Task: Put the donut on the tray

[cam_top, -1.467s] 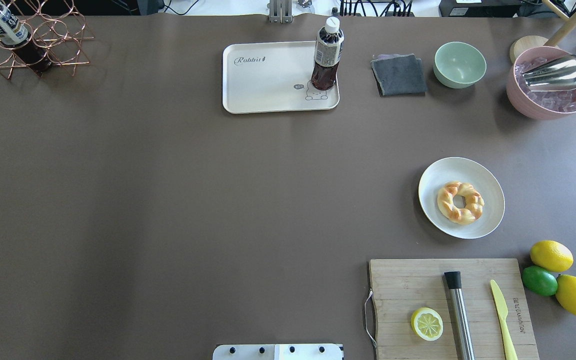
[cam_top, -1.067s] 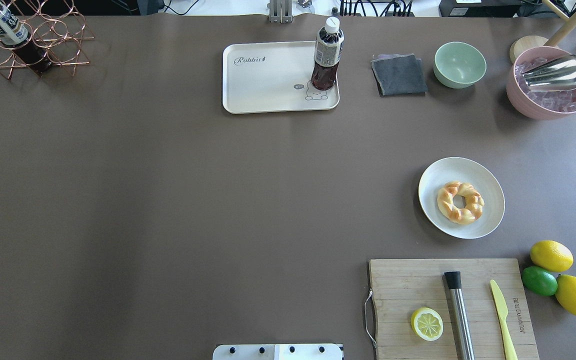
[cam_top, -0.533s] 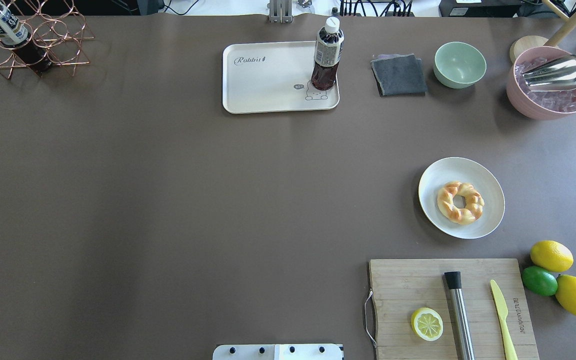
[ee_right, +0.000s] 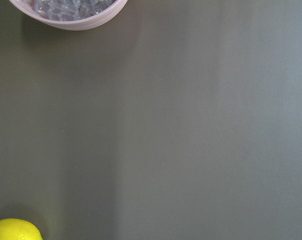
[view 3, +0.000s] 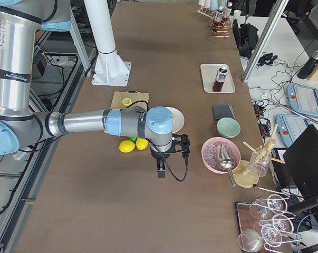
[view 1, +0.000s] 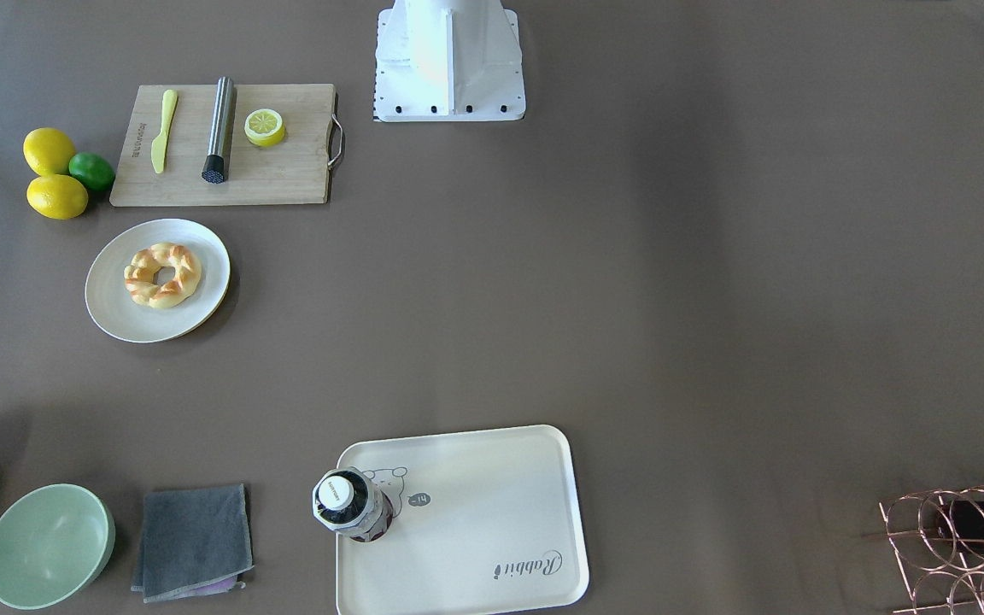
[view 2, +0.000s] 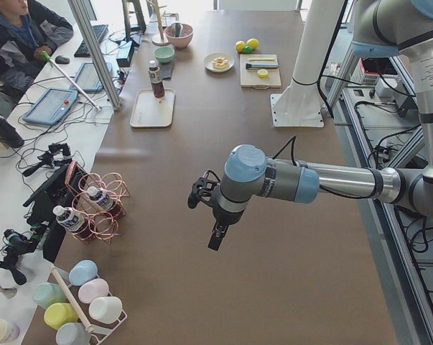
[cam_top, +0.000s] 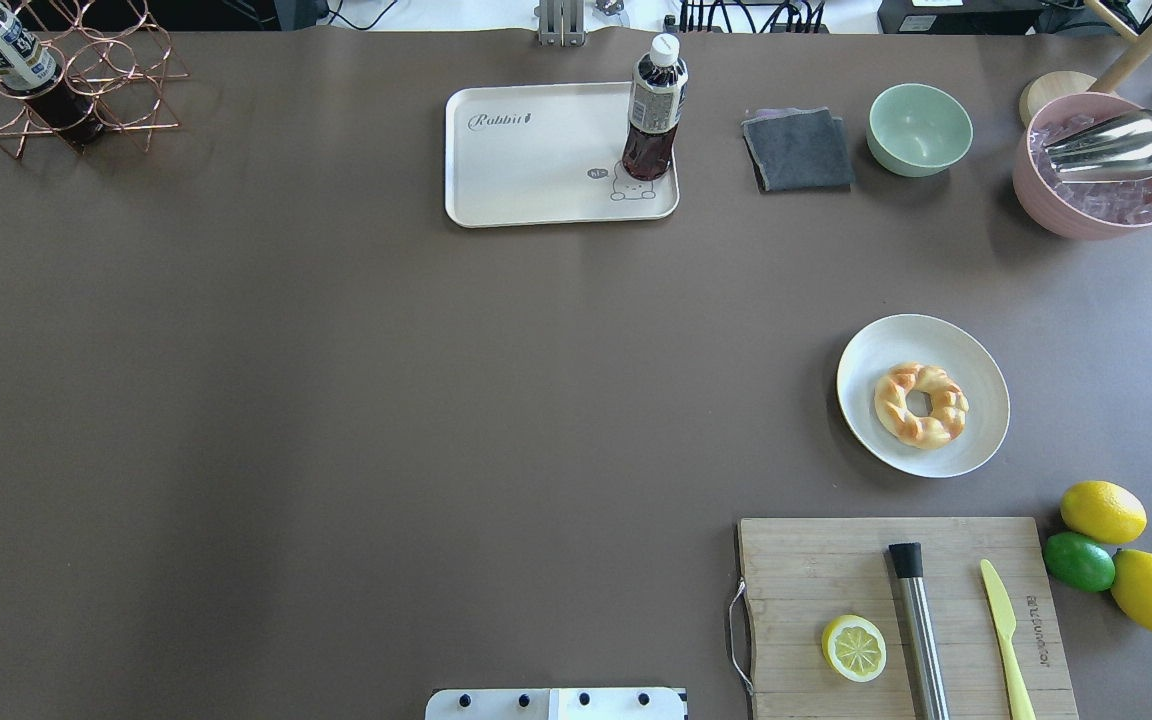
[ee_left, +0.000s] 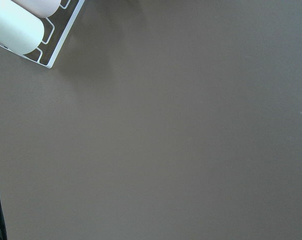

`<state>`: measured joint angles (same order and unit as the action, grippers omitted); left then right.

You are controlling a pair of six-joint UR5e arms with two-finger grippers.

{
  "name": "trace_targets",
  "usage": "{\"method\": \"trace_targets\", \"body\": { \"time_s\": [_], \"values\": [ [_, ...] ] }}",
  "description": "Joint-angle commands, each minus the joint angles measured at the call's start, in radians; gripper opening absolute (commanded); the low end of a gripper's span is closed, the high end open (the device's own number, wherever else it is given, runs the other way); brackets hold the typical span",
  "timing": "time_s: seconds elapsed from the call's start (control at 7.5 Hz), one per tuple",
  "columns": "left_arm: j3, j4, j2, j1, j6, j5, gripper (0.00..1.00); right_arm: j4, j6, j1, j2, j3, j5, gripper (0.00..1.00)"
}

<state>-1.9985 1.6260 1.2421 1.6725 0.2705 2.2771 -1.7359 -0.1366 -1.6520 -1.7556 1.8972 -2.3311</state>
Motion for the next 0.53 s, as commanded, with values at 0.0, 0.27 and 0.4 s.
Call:
{"method": "trace_targets", "body": {
  "time_s": [0.0,0.27,0.4],
  "values": [
    [-0.023,-0.047,-0.006,-0.002,0.000,0.001,0.97,0.001,0.000,0.001,0.002,-0.007,0.007,1.00],
    [-0.032,-0.115,0.007,0.001,0.001,0.001,0.97,-0.001,0.002,0.001,0.001,-0.009,0.009,1.00],
    [-0.031,-0.115,0.005,0.001,0.000,0.001,0.97,-0.001,0.002,0.001,0.002,-0.009,0.009,1.00]
  ]
}}
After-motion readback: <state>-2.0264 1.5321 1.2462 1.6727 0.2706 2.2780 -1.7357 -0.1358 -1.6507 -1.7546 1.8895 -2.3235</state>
